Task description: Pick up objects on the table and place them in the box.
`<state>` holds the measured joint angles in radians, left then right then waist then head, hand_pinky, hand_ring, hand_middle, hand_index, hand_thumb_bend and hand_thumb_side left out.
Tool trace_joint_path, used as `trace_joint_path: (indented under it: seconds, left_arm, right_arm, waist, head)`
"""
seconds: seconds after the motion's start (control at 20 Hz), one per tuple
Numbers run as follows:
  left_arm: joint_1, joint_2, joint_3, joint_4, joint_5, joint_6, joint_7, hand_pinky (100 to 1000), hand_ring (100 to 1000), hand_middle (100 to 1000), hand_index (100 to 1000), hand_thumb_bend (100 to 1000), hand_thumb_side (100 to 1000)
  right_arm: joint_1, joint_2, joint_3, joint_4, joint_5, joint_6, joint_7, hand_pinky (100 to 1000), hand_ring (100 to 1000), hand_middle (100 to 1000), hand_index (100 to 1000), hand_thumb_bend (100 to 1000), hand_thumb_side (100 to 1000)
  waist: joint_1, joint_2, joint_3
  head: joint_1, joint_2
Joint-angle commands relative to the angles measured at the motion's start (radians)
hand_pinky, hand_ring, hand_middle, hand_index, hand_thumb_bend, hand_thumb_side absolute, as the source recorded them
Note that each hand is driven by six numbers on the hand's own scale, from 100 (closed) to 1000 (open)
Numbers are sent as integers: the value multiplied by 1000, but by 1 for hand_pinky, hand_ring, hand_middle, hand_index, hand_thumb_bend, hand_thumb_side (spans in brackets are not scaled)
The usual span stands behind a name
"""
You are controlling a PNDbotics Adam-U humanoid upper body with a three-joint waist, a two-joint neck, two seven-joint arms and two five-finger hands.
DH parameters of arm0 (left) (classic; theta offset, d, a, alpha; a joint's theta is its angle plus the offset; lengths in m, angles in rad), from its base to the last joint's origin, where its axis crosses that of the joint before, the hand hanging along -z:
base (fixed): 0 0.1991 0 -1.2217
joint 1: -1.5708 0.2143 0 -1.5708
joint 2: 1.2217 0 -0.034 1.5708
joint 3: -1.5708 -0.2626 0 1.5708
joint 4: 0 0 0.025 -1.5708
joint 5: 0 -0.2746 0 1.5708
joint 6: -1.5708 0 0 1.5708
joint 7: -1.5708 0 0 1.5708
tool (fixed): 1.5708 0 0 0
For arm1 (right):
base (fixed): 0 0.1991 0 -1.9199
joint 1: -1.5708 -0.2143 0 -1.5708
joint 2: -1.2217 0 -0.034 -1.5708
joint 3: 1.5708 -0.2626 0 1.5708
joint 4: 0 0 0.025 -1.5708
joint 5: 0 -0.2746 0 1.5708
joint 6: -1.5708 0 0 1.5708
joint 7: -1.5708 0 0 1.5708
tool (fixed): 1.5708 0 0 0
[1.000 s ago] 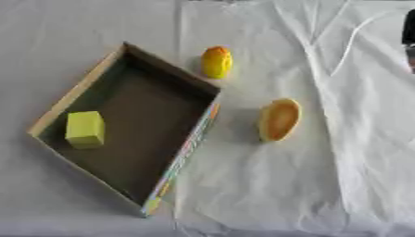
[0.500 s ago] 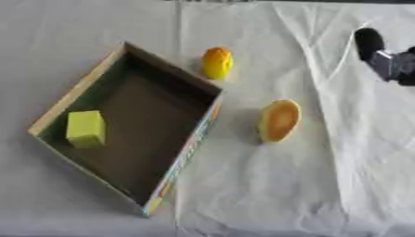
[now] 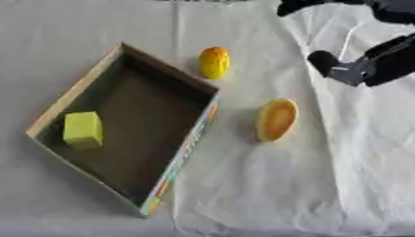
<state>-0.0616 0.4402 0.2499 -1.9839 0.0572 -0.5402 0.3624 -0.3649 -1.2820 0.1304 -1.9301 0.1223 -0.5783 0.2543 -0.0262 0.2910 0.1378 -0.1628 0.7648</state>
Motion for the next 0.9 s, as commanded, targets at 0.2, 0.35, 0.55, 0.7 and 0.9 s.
trace_joint_path:
  seconds: [0.2,0.35,0.55,0.7,0.9]
  left_arm:
    - [-7,21,0,-16,10,-1,-16,852,749,729,833,100,591]
    - [-9,21,0,-16,13,-2,-19,852,749,729,833,100,591]
    - [-10,17,-1,-16,15,0,-22,852,749,729,832,100,592]
    - [-13,14,-2,-16,18,2,-26,852,749,729,832,100,592]
    - [-14,11,-5,-16,22,4,-31,853,749,730,832,100,592]
  right_arm:
    - [-61,-8,60,101,99,-49,26,904,905,811,940,100,230]
    - [-78,11,90,142,127,-80,48,926,920,816,948,100,223]
    - [-85,28,101,175,155,-111,93,944,937,822,951,100,234]
    - [-80,40,103,181,188,-118,104,958,949,833,954,100,260]
    - [-76,64,120,192,241,-115,107,961,952,832,965,100,294]
  waist:
    - [5,-9,5]
    - [6,-6,7]
    - [6,-3,7]
    - [6,-1,8]
    - [6,0,11]
  head:
    - [-17,2]
    - [-20,3]
    - [-19,2]
    - [-18,2]
    - [-17,3]
